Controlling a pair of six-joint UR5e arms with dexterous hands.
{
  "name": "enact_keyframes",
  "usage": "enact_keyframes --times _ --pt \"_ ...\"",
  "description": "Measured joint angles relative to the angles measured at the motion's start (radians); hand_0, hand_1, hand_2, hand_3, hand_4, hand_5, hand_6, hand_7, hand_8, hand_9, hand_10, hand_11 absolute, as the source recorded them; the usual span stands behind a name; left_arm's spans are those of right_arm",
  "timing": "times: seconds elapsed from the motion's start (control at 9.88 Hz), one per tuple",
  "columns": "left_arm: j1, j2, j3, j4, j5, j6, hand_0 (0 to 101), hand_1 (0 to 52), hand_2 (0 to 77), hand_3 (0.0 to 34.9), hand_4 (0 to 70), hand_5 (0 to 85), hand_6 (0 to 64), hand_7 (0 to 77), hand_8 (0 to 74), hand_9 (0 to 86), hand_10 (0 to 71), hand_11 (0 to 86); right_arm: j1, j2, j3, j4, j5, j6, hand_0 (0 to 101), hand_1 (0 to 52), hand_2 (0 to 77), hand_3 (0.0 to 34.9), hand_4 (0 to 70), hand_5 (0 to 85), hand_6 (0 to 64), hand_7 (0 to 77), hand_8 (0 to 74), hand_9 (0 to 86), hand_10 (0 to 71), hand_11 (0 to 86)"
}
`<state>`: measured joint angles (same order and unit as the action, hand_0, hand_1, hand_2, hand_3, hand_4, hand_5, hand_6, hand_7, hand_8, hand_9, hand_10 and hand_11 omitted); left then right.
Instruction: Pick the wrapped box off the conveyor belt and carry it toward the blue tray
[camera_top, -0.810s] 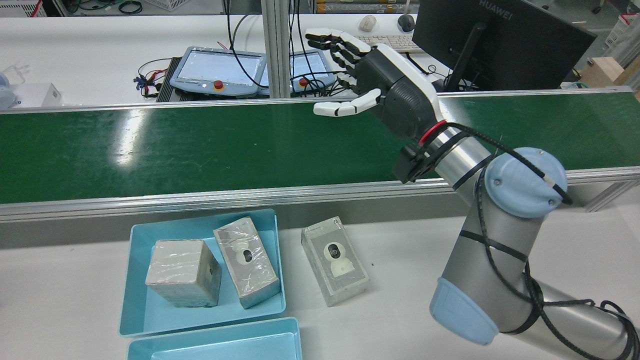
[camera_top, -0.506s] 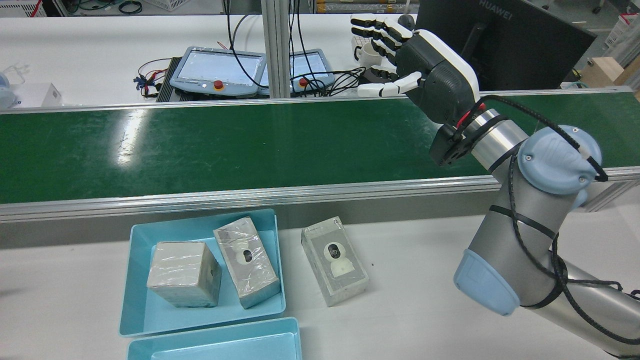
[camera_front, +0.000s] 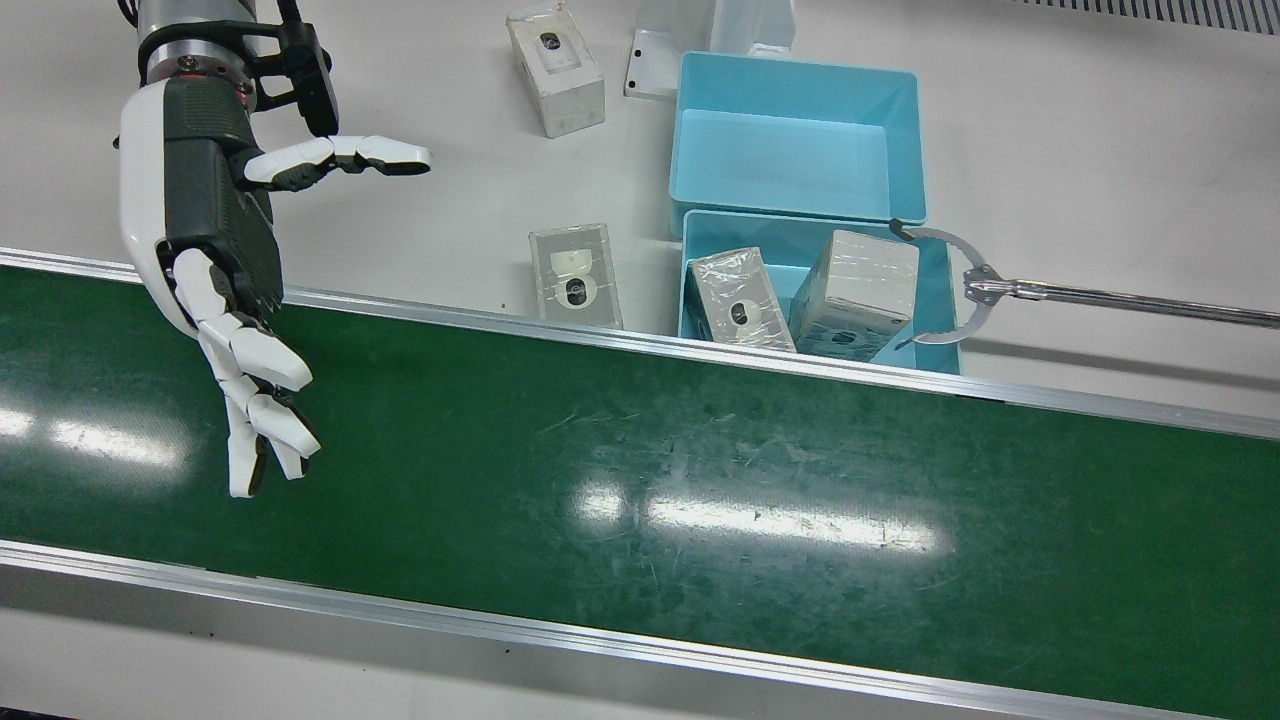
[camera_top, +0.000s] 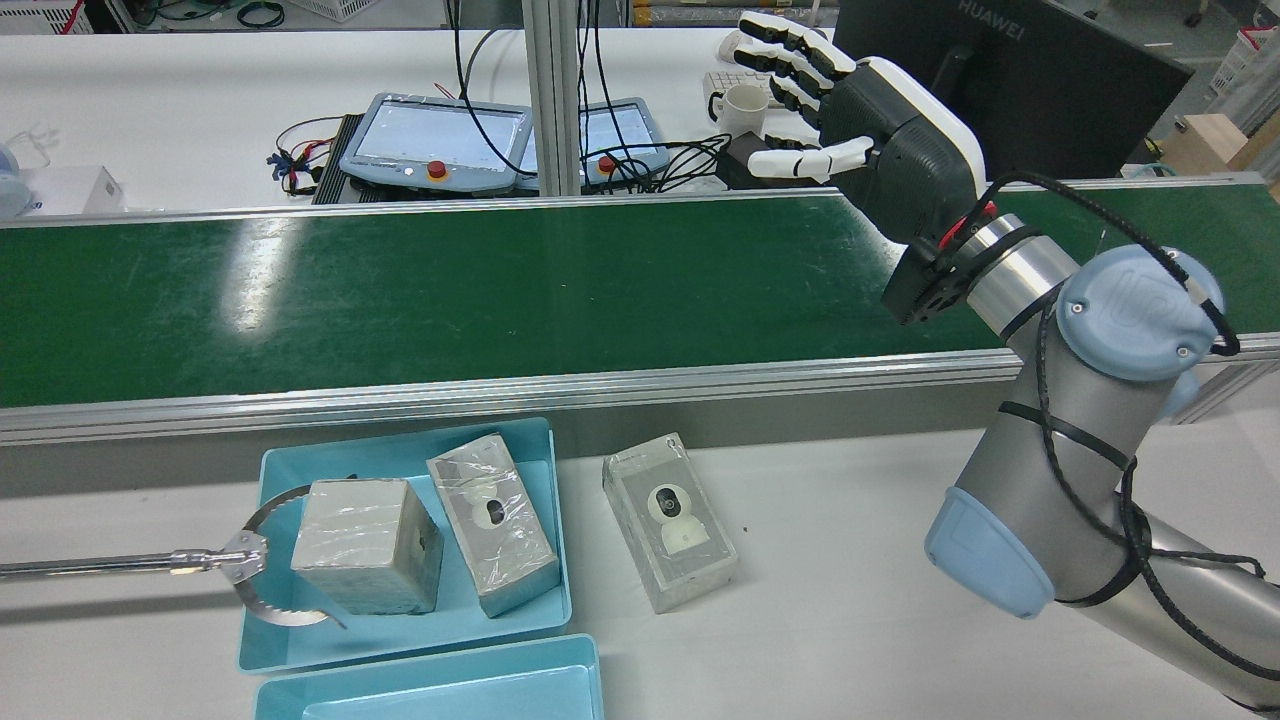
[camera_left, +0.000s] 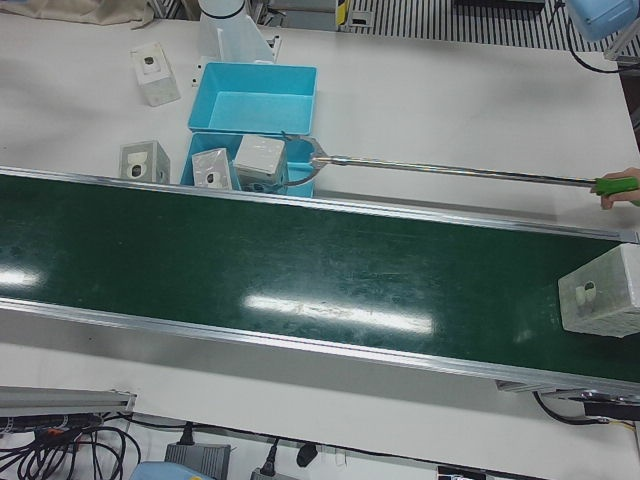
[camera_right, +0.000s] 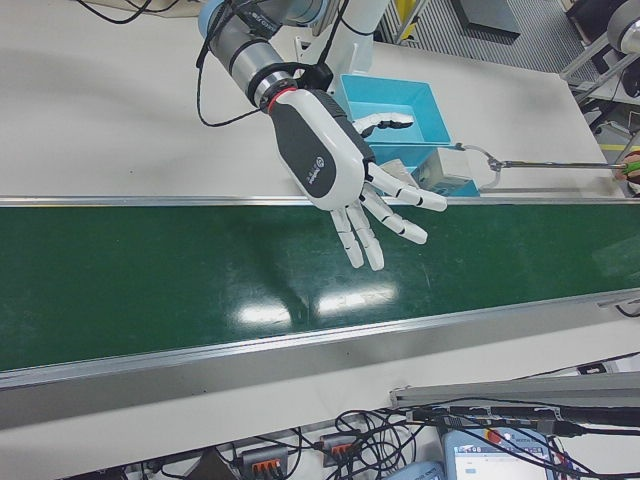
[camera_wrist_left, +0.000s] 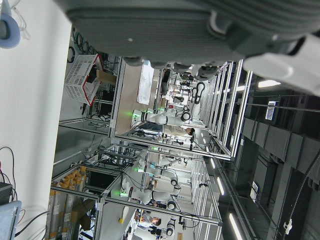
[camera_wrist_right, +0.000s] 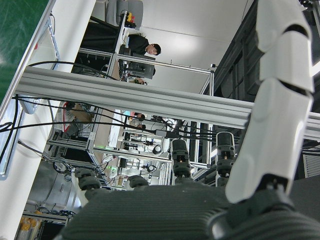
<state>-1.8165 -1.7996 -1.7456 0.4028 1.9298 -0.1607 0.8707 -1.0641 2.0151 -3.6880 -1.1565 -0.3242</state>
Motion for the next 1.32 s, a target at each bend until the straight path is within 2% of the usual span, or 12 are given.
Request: enact_keyframes --times 0.41,0.81,1.01,1.32 --pt "0.0 0.0 0.0 0.0 0.0 0.0 0 0.0 1.1 0.0 0.5 0.5 0.0 0.5 0.5 0.0 0.5 0.0 -0.004 -0.021 -0.002 0.0 0.0 0.025 43 10.9 18.0 30.1 11.5 19.6 0.0 16.9 0.0 2.2 5.4 7.1" --pt "0.0 0.0 0.0 0.0 0.0 0.0 0 0.0 0.5 0.0 0.5 0.5 0.0 0.5 0.5 0.0 0.5 0.0 -0.01 -0.021 -0.005 0.0 0.001 0.026 43 10.9 18.5 30.2 14.2 22.4 0.0 19.1 0.0 2.2 5.4 7.6" --pt "0.0 0.0 0.0 0.0 0.0 0.0 0 0.0 0.5 0.0 0.0 0.5 0.0 0.5 0.5 0.0 0.5 0.0 -0.011 -0.021 -0.007 -0.001 0.001 0.027 43 10.9 18.5 30.3 11.5 21.8 0.0 19.1 0.0 2.2 5.4 7.6" --pt "0.0 0.0 0.0 0.0 0.0 0.0 0 0.0 0.5 0.0 0.0 0.5 0.0 0.5 0.0 0.5 0.5 0.0 -0.012 -0.02 -0.01 -0.001 0.001 0.027 42 10.9 18.5 30.1 14.2 22.9 0.0 19.1 0.0 2.2 5.4 8.2"
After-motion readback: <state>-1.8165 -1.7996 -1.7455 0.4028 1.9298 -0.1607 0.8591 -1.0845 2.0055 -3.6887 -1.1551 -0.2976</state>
